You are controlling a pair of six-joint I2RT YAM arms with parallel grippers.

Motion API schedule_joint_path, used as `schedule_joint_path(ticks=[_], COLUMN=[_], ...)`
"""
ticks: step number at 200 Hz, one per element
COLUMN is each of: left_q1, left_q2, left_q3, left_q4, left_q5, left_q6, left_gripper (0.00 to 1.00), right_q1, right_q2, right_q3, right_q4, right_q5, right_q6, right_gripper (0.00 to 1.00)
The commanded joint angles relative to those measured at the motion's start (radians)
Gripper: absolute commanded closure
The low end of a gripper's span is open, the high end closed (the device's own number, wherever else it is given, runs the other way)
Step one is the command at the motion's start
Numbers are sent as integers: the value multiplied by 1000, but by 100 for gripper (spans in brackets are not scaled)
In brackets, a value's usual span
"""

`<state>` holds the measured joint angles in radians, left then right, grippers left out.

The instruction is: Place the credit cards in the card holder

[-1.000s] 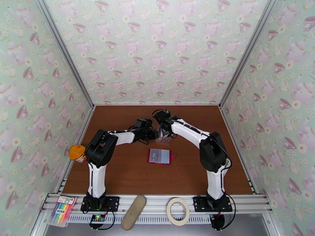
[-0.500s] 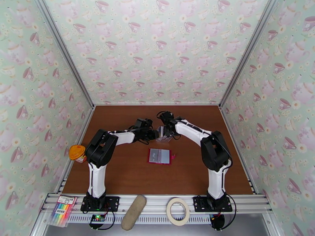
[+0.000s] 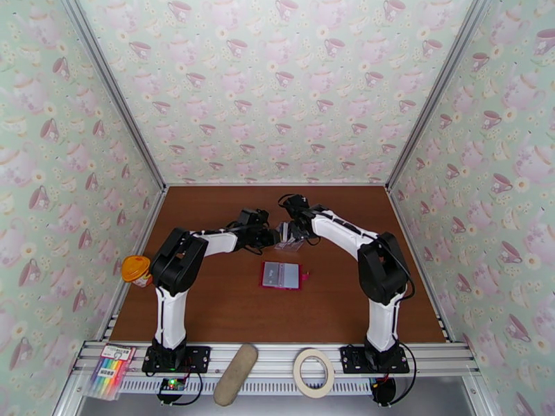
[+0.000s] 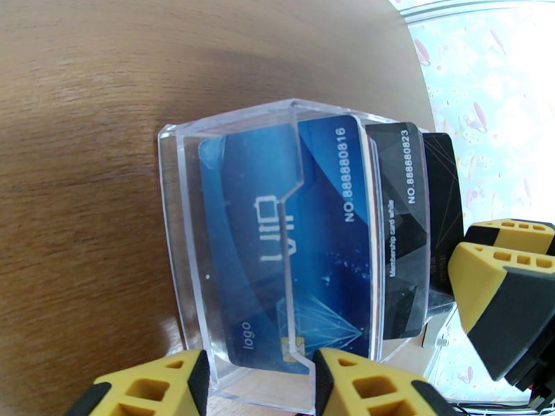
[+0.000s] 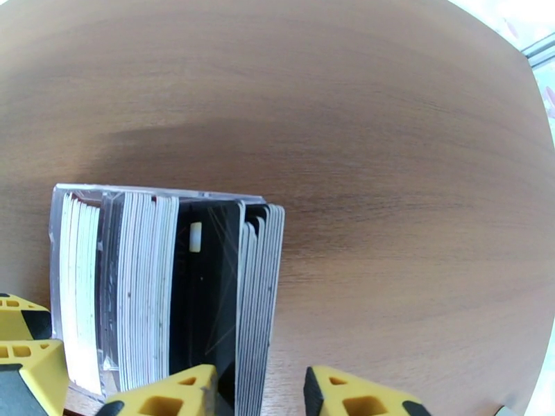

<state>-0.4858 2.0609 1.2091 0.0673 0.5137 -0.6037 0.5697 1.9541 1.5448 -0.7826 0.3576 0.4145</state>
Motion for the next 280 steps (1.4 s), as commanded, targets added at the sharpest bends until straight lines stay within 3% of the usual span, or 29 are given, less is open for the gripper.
schedule_joint_path(ticks=[1,108,140,230,252,280], left_q1=[0,1,1,3,3,4], left_q2=[51,54,59,58,57,58], left_q3=[8,10,12,12,12,12], left_q4=[-46,-49,-50,-53,-52,-51], left_q5=[0,2,3,3,3,4], left_q6=[-5,-6,-7,-7,-6,-7], left_gripper=[56,56,55,55,55,56], right_q1=[-5,-4,1,22,22,20], right_q2=[-23,-9,-13,5,11,12], right_q3=[14,40,44,54,51,49], right_q4=[-27,-43,-20,-7,-4,8], right_q5=[7,-22,-96,-145,-161,-180], right_q6=[-1,-5,3,19,23,29], right_gripper=[65,100,100,100,90,88])
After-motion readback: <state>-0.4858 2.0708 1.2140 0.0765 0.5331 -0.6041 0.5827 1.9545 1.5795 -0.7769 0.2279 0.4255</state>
